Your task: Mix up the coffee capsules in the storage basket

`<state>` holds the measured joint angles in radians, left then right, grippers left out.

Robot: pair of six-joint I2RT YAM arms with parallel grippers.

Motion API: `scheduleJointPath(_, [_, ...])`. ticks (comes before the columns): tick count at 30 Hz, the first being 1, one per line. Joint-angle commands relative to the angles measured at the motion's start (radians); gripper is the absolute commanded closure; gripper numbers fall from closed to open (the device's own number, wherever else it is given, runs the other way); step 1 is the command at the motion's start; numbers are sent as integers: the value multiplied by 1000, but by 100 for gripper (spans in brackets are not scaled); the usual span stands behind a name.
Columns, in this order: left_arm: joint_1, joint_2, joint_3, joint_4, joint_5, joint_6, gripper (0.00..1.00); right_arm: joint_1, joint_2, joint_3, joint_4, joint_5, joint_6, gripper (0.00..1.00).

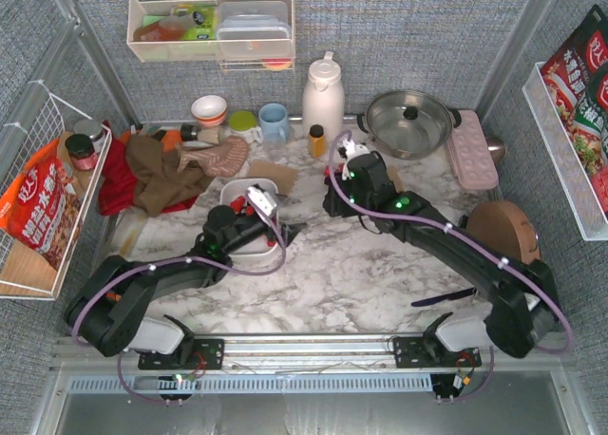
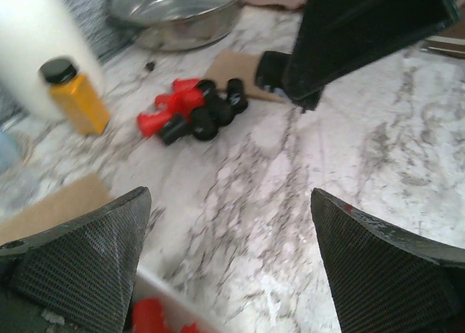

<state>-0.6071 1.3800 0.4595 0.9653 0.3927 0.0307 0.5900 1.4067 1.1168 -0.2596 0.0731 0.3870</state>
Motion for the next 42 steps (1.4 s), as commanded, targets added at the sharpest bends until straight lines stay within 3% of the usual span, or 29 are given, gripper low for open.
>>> scheduleJointPath(1, [-80, 48, 13, 161, 71, 153, 1, 16, -104, -58, 39, -62, 24, 62])
scheduleJointPath(11, [-167, 136, 32, 350, 107, 203, 1, 30, -261, -203, 101, -142, 74, 62])
scheduleJointPath(30, [-207, 215, 78, 421, 150, 177, 1, 29, -328, -281, 217, -241, 81, 62])
scheduleJointPath(32, [-208, 217, 75, 438, 155, 175, 7, 29, -325, -286, 227, -260, 82, 62])
scheduleJointPath(37, [-208, 219, 75, 441, 180, 171, 32, 30, -330, -296, 255, -268, 85, 62])
scheduleJointPath(42, [-208, 218, 75, 429, 202, 163, 40, 29, -330, -300, 262, -275, 86, 62])
